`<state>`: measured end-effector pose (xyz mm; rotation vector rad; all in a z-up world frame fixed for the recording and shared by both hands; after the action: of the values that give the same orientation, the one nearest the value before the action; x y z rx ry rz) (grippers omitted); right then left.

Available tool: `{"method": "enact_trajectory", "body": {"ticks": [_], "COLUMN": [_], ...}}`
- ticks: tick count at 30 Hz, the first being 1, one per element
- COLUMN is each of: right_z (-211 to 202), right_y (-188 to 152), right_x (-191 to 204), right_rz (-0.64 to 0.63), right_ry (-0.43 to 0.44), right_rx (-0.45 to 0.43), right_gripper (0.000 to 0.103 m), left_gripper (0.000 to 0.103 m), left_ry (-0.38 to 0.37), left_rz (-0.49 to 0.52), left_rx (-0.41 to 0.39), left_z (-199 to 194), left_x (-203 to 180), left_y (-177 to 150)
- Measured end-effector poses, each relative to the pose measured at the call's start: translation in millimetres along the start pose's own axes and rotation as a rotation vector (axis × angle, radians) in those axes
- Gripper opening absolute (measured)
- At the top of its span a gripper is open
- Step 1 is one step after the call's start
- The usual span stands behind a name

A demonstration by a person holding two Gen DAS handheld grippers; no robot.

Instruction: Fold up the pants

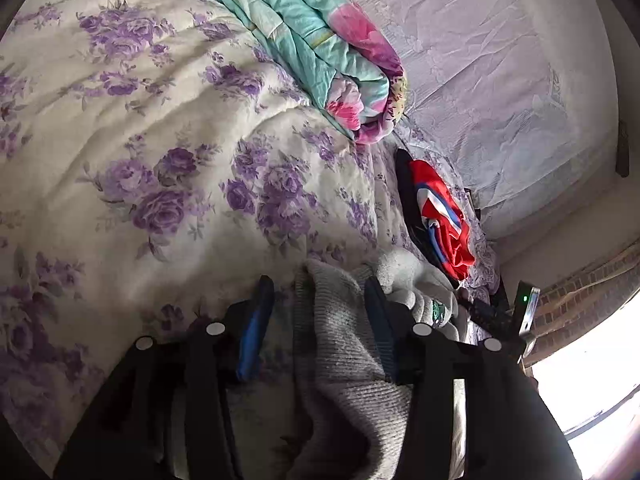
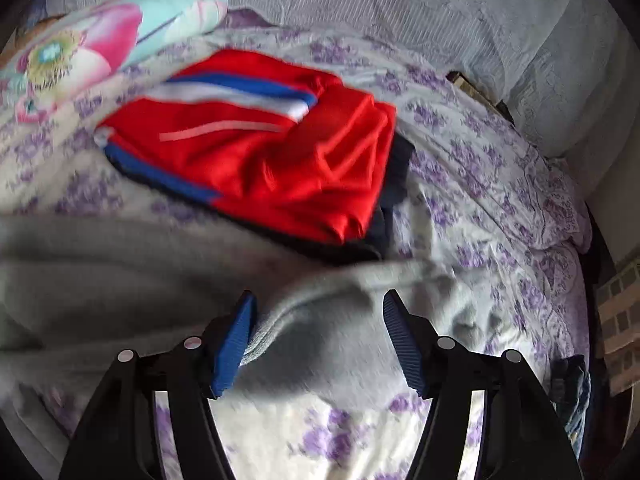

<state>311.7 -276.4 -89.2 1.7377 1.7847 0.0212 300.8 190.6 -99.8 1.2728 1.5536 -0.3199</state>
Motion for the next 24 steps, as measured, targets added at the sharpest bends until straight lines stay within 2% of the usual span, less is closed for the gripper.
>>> {"method": "enact_trajectory", "body": {"ticks": [2,4,5,7,11,14,16,17,19,22,24], "right_z": [-4.7,-9.7,-13.1,-28.9,-43.9,-35.4,-27.1,-21.9,-7.8,10.4,22.9], "right_y": [-54.6,-104.3,-124.2,-143.6,-130.8,-98.3,-69.7,-54.7,-28.0,-2.9,0.0], "right_x": [-10.9,-16.1,-22.8,-32.9,-79.6,-114.5,-115.1,-109.3,-87.5,-58.9,-54.7], "right_rz": [0.031,0.095,0.133,0.229,0.487,0.63,0.658,0.648,0.56,0.387,0.288], "right_ry": [0.057,0.147,0.159,0.265,0.399,0.386,0.426,0.422,0.343,0.096,-0.037], "right_rx": [0.066,0.11,0.139,0.117,0.056,0.019,0.015,0.024,0.058,0.074,0.073], "right_gripper": [0.071,0.074,0.074,0.074,0.074,0.074,0.074,0.075,0.076,0.076,0.076], "left_gripper": [0.051,0.061,0.064,0.07,0.072,0.072,0.074,0.075,0.076,0.078,0.078], "left_ry": [0.019,0.043,0.056,0.077,0.066,0.051,0.044,0.039,0.027,0.014,0.007], "left_rz": [0.015,0.049,0.069,0.098,0.076,0.067,0.065,0.063,0.059,0.056,0.053], "left_rx": [0.0,0.006,0.01,0.012,0.004,0.001,0.003,0.004,0.005,0.004,0.003], "left_z": [-0.7,-0.1,0.6,0.8,-1.4,-2.1,-1.6,-1.1,-1.2,-1.3,-1.7], "left_x": [-1.5,-5.4,-8.1,-10.4,-6.3,-5.2,-5.6,-5.9,-5.9,-6.1,-6.4], "left_y": [-0.8,-2.0,-2.7,-4.1,-4.0,-3.9,-4.2,-4.2,-4.3,-4.1,-4.1]}}
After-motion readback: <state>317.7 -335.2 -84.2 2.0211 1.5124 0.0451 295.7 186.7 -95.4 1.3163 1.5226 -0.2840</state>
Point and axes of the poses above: each gripper's, at about its wrist camera, not at the fingertips, and z roughly the way its jaws point, x to its left, y to its top, the point moved 9 cm from there along z, roughly the way its jaws point, and after that the axes turned 9 degrees about -y, right-handed, at the moved point
